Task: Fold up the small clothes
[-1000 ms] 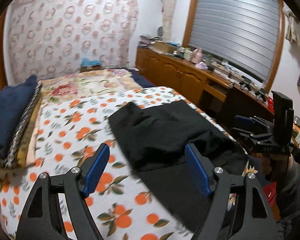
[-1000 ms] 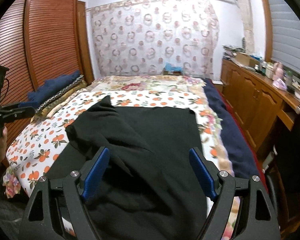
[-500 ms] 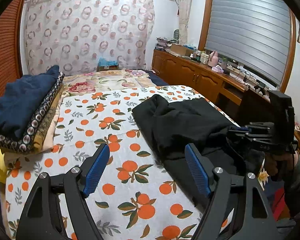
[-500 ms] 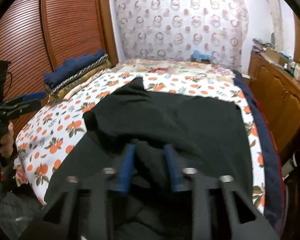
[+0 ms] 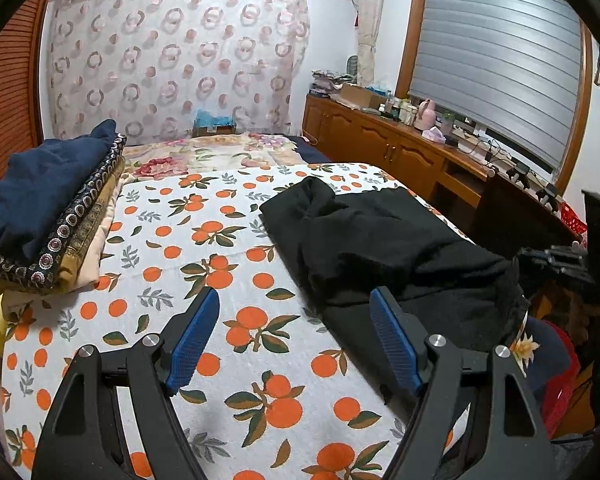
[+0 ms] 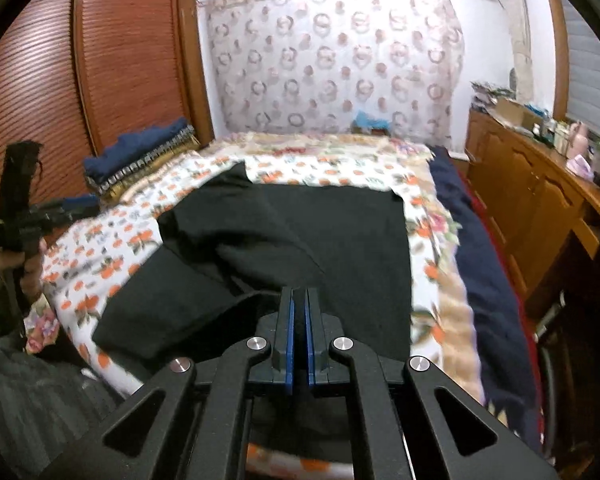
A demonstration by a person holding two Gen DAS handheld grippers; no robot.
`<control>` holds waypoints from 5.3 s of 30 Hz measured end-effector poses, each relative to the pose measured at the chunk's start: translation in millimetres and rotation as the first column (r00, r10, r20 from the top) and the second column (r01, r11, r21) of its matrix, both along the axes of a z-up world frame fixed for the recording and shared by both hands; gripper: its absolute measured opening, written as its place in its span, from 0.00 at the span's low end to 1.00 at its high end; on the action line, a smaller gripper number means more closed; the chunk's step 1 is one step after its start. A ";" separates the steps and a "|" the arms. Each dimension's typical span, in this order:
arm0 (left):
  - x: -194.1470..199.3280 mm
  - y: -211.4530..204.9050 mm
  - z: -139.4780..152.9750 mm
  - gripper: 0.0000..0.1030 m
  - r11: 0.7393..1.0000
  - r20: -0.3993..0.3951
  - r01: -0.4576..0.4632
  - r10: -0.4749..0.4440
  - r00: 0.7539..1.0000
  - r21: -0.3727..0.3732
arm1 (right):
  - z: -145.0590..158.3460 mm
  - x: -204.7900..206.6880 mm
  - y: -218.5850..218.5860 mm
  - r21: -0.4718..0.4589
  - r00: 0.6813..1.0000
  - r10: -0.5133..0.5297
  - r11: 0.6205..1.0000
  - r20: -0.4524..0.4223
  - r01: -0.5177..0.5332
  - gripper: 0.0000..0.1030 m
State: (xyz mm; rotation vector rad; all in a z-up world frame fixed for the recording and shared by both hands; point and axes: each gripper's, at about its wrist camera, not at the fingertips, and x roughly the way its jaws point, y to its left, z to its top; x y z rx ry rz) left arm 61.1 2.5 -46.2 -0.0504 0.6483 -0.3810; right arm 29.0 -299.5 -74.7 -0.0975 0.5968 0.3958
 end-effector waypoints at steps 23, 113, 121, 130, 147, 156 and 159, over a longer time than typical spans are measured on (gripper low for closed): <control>-2.6 4.6 -7.0 0.76 1.000 -0.005 -0.030 0.030 1.000 0.011 | 40.2 38.2 91.4 -0.061 0.995 0.053 0.997 0.079 -0.049 0.61; 10.9 -64.9 -34.3 0.76 0.993 -0.114 0.112 -0.108 0.988 0.033 | -1.7 42.9 24.0 -0.050 0.993 -0.034 0.998 -0.112 0.028 0.31; 7.3 -68.9 -36.8 0.76 0.992 -0.132 0.120 -0.115 0.985 0.028 | -3.3 53.3 23.6 -0.056 0.989 -0.005 0.998 -0.147 -0.004 0.06; 4.8 -69.2 -35.9 0.76 0.992 -0.125 0.124 -0.119 0.985 0.035 | 25.6 23.2 9.1 -0.036 0.998 -0.036 0.999 -0.047 0.034 0.04; -4.3 -78.0 -46.3 0.76 0.989 -0.158 0.140 -0.130 0.979 0.050 | 2.2 19.7 0.8 -0.082 0.987 -0.110 0.992 -0.121 0.100 0.18; -7.4 -78.9 -49.8 0.76 0.989 -0.166 0.138 -0.128 0.978 0.045 | -17.3 30.1 -0.1 -0.073 0.974 -0.181 0.982 -0.136 0.172 0.57; -10.7 -77.0 -48.4 0.76 0.989 -0.158 0.146 -0.140 0.977 0.030 | -20.7 34.2 -2.8 -0.083 0.971 -0.187 0.981 -0.147 0.176 0.61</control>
